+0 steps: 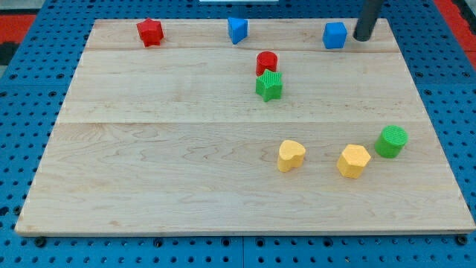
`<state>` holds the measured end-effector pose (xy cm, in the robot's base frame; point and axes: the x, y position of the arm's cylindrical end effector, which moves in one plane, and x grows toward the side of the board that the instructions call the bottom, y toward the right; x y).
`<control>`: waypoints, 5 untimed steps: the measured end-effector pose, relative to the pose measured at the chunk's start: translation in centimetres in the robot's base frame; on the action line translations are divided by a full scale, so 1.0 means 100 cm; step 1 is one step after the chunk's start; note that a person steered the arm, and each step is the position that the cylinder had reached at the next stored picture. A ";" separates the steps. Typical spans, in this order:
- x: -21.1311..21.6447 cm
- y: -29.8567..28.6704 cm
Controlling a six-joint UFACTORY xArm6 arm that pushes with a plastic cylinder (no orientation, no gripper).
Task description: Place the heart towards the center left side
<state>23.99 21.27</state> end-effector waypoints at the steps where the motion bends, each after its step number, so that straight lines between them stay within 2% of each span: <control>1: 0.000 -0.005; 3: 0.000 -0.002; 4: 0.045 0.010; 5: 0.102 -0.015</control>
<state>34.22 19.81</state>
